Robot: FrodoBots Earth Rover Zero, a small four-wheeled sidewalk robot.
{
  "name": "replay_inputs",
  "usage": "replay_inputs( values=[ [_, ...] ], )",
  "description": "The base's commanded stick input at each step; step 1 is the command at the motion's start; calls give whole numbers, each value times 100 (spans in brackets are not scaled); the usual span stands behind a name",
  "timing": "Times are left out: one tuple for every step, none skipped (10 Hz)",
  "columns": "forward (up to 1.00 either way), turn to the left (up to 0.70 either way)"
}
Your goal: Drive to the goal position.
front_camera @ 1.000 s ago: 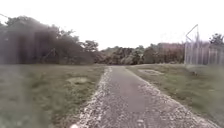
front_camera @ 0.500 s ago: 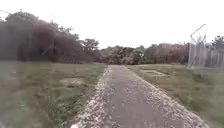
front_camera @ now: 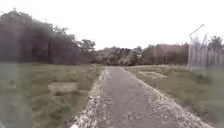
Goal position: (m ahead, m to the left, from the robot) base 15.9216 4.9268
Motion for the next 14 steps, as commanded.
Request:
replay_inputs(
  values=[
    [81, 0],
    [81, 0],
    [81, 0],
    [81, 0],
    [80, 0],
    [79, 0],
    [79, 0],
    [79, 0],
    [79, 0],
    [79, 0],
    [79, 0],
    [79, 0],
    [80, 0],
    [83, 0]
  ],
)
